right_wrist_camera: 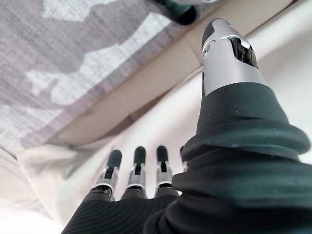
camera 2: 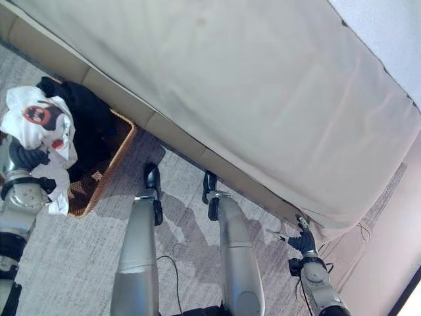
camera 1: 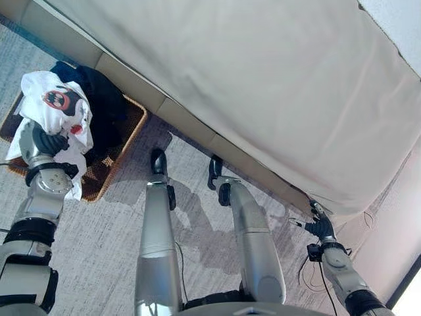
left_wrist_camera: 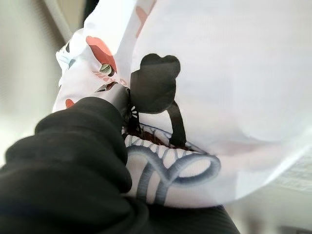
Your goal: Pick up clothes into the bucket
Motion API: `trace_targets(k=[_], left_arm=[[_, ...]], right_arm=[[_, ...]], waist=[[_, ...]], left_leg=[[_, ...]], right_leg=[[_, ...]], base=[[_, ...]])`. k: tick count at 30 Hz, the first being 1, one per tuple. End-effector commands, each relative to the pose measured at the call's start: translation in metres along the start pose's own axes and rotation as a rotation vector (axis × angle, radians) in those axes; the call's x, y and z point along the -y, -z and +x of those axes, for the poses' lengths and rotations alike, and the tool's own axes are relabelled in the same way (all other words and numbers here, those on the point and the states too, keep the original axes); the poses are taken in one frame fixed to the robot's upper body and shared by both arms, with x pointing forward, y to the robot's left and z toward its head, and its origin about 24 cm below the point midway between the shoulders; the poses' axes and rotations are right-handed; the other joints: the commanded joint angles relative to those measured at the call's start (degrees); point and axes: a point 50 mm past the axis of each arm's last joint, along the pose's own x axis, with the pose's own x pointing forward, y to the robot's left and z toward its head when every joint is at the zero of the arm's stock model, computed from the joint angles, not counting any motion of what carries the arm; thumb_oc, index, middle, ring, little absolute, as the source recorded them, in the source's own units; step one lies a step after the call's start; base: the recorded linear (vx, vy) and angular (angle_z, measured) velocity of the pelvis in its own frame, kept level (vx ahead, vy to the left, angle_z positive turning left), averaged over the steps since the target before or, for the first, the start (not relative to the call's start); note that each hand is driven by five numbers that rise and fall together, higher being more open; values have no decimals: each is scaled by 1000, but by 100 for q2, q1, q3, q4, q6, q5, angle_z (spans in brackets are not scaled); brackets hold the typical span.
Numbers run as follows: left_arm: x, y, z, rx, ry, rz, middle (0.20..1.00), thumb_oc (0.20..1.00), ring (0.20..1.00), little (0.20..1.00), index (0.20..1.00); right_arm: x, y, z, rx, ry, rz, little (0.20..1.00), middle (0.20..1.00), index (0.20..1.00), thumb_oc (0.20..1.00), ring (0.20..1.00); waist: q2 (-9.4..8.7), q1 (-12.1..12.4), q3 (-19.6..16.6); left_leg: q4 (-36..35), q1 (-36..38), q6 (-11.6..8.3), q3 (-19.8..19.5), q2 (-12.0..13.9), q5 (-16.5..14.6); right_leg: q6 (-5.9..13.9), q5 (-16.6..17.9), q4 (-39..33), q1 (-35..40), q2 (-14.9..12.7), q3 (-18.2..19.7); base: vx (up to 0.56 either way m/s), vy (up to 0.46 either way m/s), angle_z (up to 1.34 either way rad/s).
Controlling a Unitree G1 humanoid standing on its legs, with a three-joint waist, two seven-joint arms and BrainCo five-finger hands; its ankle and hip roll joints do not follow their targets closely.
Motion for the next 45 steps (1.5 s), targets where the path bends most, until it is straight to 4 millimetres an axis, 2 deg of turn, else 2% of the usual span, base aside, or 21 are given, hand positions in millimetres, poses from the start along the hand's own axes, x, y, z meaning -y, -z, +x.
trace_targets(k=[1, 3, 7, 15, 19, 20, 21, 23, 25, 26, 27, 28, 31, 32, 33, 34, 35, 37, 41, 45], left_arm=[[-26, -7, 13, 17, -87, 54, 1000, 1000, 1000, 1000, 1000], [-25, -6, 14, 10, -80, 82, 1000, 1000, 1000, 1000, 1000], [-15, 9, 10, -76, -33, 116, 1000, 1000, 1000, 1000, 1000], [11, 39, -15, -256, 47, -39, 1000, 1000, 1000, 1000, 1000], [43, 65, -52, -390, 126, -133, 1000, 1000, 1000, 1000, 1000], [61, 73, -71, -445, 183, -168, 1000, 1000, 1000, 1000, 1000], [61, 73, -72, -446, 184, -168, 1000, 1000, 1000, 1000, 1000], [85, 78, -98, -515, 260, -236, 1000, 1000, 1000, 1000, 1000], [102, 84, -120, -571, 342, -282, 1000, 1000, 1000, 1000, 1000], [113, 73, -127, -560, 367, -377, 1000, 1000, 1000, 1000, 1000], [120, 74, -138, -567, 417, -391, 1000, 1000, 1000, 1000, 1000], [133, 77, -164, -616, 501, -457, 1000, 1000, 1000, 1000, 1000], [138, 79, -175, -646, 525, -477, 1000, 1000, 1000, 1000, 1000], [145, 79, -192, -692, 565, -580, 1000, 1000, 1000, 1000, 1000], [148, 81, -201, -716, 584, -601, 1000, 1000, 1000, 1000, 1000], [149, 83, -210, -747, 603, -636, 1000, 1000, 1000, 1000, 1000], [153, 90, -232, -806, 649, -642, 1000, 1000, 1000, 1000, 1000], [156, 89, -240, -823, 651, -670, 1000, 1000, 1000, 1000, 1000], [162, 93, -270, -884, 742, -604, 1000, 1000, 1000, 1000, 1000], [170, 87, -286, -799, 908, -455, 1000, 1000, 1000, 1000, 1000]], right_arm=[[12, 0, -4, 8, 41, 14, 1000, 1000, 1000, 1000, 1000], [11, 0, -4, 7, 36, 20, 1000, 1000, 1000, 1000, 1000], [7, -1, -3, 2, 11, 16, 1000, 1000, 1000, 1000, 1000], [-3, -5, 1, -8, -43, 12, 1000, 1000, 1000, 1000, 1000], [-6, -4, 4, -28, -48, -1, 1000, 1000, 1000, 1000, 1000], [-5, -5, 7, -33, -36, -7, 1000, 1000, 1000, 1000, 1000], [-4, -4, 7, -34, -36, -7, 1000, 1000, 1000, 1000, 1000], [-3, -2, 10, -55, -19, -14, 1000, 1000, 1000, 1000, 1000], [0, 0, 11, -68, -4, -30, 1000, 1000, 1000, 1000, 1000], [1, -1, 14, -72, 7, -15, 1000, 1000, 1000, 1000, 1000], [2, 0, 14, -81, 13, -18, 1000, 1000, 1000, 1000, 1000], [8, 10, 11, -123, 27, -30, 1000, 1000, 1000, 1000, 1000], [8, 15, 10, -146, 28, -31, 1000, 1000, 1000, 1000, 1000], [10, 24, 7, -185, 26, -25, 1000, 1000, 1000, 1000, 1000], [11, 29, 6, -208, 25, -16, 1000, 1000, 1000, 1000, 1000], [10, 33, 3, -223, 18, 1, 1000, 1000, 1000, 1000, 1000], [5, 53, -8, -304, 1, 21, 1000, 1000, 1000, 1000, 1000], [2, 60, -12, -336, -11, 31, 1000, 1000, 1000, 1000, 1000], [-8, 77, -23, -423, -87, 15, 1000, 1000, 1000, 1000, 1000], [-14, 97, -38, -521, -140, -24, 1000, 1000, 1000, 1000, 1000]], waist=[[-307, 68, 26], [-317, 58, 26], [-329, 47, 26], [-243, 96, 26], [-59, 208, 26], [78, 284, 26], [81, 281, 26], [281, 381, 26], [435, 403, 26], [537, 418, 26], [620, 424, 26], [790, 429, 26], [862, 413, 26], [995, 410, 25], [1050, 409, -6], [1088, 406, -156], [1120, 419, -440], [1140, 405, -558], [1170, 413, -1033], [1126, 395, -1409]], left_leg=[[525, 5, 243, -118, -166, -527], [565, -40, 251, -119, -152, -548], [621, -112, 284, -114, -141, -597], [432, 217, 315, -54, -157, -573], [88, 759, 302, 9, -191, -472], [-183, 1148, 287, 38, -229, -384], [-200, 1166, 287, 37, -232, -379], [-548, 1695, 255, 64, -302, -270], [-823, 2167, 240, 76, -364, -189], [-1096, 2331, 229, 61, -411, 91], [-1215, 2565, 222, 49, -421, 134], [-1533, 3137, 185, -2, -462, 217], [-1722, 3445, 156, -41, -469, 267], [-2027, 4012, 109, -97, -449, 343], [-2170, 4269, 83, -115, -425, 376], [-2316, 4407, 63, -121, -401, 423], [-2521, 4718, 29, -107, -366, 428], [-2634, 4892, 13, -96, -347, 443], [-2959, 5351, -42, -29, -252, 497], [-3243, 5767, -100, 65, -130, 539]], right_leg=[[392, 543, -557, 102, -180, 137], [402, 542, -542, 56, -173, 137], [411, 517, -531, -7, -168, 138], [392, 502, -604, 205, -178, 168], [358, 462, -701, 629, -214, 204], [327, 434, -753, 941, -253, 210], [327, 435, -764, 957, -256, 207], [291, 368, -835, 1408, -319, 206], [262, 293, -858, 1811, -357, 209], [223, 471, -1014, 1976, -399, 143], [207, 445, -1043, 2185, -415, 122], [198, 405, -1174, 2730, -446, 59], [204, 393, -1277, 3024, -441, 22], [206, 389, -1465, 3554, -436, -36], [209, 388, -1565, 3807, -414, -68], [215, 410, -1695, 3950, -395, -99], [211, 397, -1910, 4250, -322, -135], [208, 412, -2031, 4404, -260, -138], [189, 495, -2521, 4882, -93, -147], [174, 467, -2746, 5291, -2, -230]], base=[[0, 0, 0], [0, 0, 0], [8, 1, 0], [0, 0, 0], [-22, -17, -4], [-31, -32, -6], [0, 0, 0], [-2, -7, 5], [-31, -18, 17], [-46, -36, 17], [-19, -74, 27], [54, -53, 24], [44, -76, 22], [76, -94, 23], [106, -130, 19], [161, -156, 14], [128, -123, 9], [101, -121, 1], [91, -127, -8], [86, -116, -9]])
